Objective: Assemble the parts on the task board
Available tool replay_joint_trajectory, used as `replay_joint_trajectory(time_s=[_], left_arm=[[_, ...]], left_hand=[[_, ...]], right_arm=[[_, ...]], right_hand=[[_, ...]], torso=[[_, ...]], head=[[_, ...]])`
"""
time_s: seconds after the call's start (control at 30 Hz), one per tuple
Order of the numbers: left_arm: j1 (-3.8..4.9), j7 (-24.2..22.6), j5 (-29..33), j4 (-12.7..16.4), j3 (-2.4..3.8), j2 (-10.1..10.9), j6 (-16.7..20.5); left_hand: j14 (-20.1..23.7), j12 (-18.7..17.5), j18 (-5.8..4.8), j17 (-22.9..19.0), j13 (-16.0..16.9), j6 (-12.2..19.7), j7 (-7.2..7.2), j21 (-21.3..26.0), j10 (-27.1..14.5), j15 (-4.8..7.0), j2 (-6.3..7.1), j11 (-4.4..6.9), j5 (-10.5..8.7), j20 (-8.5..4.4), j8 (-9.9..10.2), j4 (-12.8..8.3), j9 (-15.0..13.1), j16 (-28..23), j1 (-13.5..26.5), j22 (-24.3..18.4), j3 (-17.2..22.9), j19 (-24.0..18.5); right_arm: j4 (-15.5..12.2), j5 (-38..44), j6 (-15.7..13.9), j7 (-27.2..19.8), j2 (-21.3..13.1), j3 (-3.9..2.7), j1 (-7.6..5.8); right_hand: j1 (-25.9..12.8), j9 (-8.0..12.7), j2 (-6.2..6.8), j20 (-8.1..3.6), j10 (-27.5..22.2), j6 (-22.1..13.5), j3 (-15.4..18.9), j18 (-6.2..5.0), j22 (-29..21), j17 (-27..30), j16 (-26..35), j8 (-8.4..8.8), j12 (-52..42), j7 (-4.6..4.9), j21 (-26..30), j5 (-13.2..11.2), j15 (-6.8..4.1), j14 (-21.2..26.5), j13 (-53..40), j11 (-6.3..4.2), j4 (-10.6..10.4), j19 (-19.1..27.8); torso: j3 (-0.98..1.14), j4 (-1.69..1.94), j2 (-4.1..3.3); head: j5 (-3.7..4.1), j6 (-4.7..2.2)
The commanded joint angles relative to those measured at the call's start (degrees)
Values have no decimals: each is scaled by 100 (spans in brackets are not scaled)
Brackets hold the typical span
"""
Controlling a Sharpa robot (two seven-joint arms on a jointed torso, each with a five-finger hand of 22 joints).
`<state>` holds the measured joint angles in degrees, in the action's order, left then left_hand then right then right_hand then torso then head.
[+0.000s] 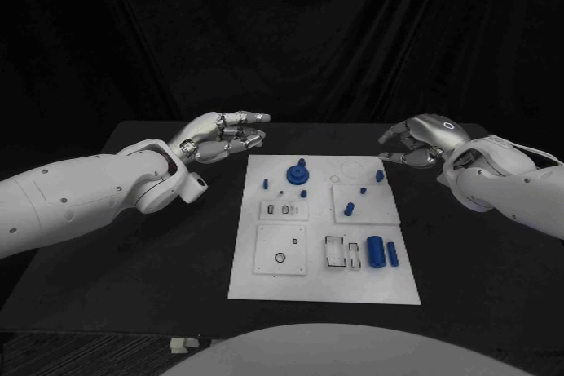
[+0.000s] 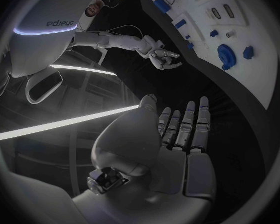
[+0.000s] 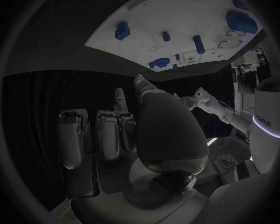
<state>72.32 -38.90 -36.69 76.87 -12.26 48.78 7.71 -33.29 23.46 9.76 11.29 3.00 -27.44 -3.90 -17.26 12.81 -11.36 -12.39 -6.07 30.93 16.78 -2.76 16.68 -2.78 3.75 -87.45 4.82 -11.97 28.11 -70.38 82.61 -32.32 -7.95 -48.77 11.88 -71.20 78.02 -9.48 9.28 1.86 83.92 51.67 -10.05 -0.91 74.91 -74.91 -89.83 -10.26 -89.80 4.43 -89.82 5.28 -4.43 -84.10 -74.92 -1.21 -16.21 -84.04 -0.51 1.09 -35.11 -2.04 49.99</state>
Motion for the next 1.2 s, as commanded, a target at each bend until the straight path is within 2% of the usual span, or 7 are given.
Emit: replay_joint_trajectory(time_s=[0.03, 0.17, 0.43, 0.8, 1.2], left_arm=[[-12, -192, 24, 6, 6, -22, -69], [-16, -194, 24, 12, 6, -16, -80], [-19, -185, 24, 23, 6, 24, -109], [-19, -207, 24, 24, 6, 28, -125], [-20, -203, 24, 27, 6, 46, -120]], left_hand=[[-38, -23, -25, 7, 7, 12, 27, -36, 15, -14, -7, -29, 39, -6, 4, -7, 3, 18, -72, -10, 34, 41], [-36, -22, -25, 6, 7, 22, 28, -36, 16, -15, -8, -30, 39, -6, 5, -8, 4, 17, -74, -10, 36, 42], [-34, -27, -27, 4, 7, 41, 31, -36, 15, -17, -9, -36, 39, -6, 8, -9, 6, 16, -79, -11, 40, 43], [-65, -24, -30, 11, 8, 39, 46, -36, 23, -18, -16, -48, 41, -7, 9, -11, 6, 17, -96, -14, 55, 47], [-65, -24, -30, 11, 8, 39, 46, -36, 23, -18, -16, -48, 41, -7, 9, -11, 6, 17, -96, -14, 55, 47]], right_arm=[[40, -209, -96, -63, -16, -5, 70], [81, -217, -44, -84, -5, -5, 130], [157, -221, 71, -114, 47, -5, 228], [241, -132, 332, -104, 119, -5, 281], [298, 60, 439, -112, 131, -5, 363]], right_hand=[[11, -8, 37, 55, 608, -59, 8, 91, 1509, -1509, -17, 19, -20, 1, -18, -11, 46, -590, -1508, 44, -32, -596], [26, -7, 43, 60, 608, -125, 14, 91, 1509, -1509, -17, 42, -20, 2, -18, -13, 50, -590, -1508, 46, -36, -596], [17, -3, 57, 65, 608, -222, 37, 91, 1509, -1509, -17, 76, -20, 4, -18, -60, 53, -590, -1508, 49, -45, -596], [32, -9, 73, 69, 608, -240, 50, 91, 1509, -1509, -17, 72, -20, 14, -18, -154, 58, -590, -1508, 56, -39, -596], [55, -13, 77, 71, 608, -237, 48, 91, 1509, -1509, -17, 67, -20, 17, -18, -165, 60, -590, -1508, 58, -32, -596]], torso=[[-1, 7, -6], [-8, 8, -5], [-8, 9, -24], [-9, 15, -19], [-6, 12, -19]], head=[[4, 1], [-25, 1], [-59, 1], [-46, 1], [-55, 1]])
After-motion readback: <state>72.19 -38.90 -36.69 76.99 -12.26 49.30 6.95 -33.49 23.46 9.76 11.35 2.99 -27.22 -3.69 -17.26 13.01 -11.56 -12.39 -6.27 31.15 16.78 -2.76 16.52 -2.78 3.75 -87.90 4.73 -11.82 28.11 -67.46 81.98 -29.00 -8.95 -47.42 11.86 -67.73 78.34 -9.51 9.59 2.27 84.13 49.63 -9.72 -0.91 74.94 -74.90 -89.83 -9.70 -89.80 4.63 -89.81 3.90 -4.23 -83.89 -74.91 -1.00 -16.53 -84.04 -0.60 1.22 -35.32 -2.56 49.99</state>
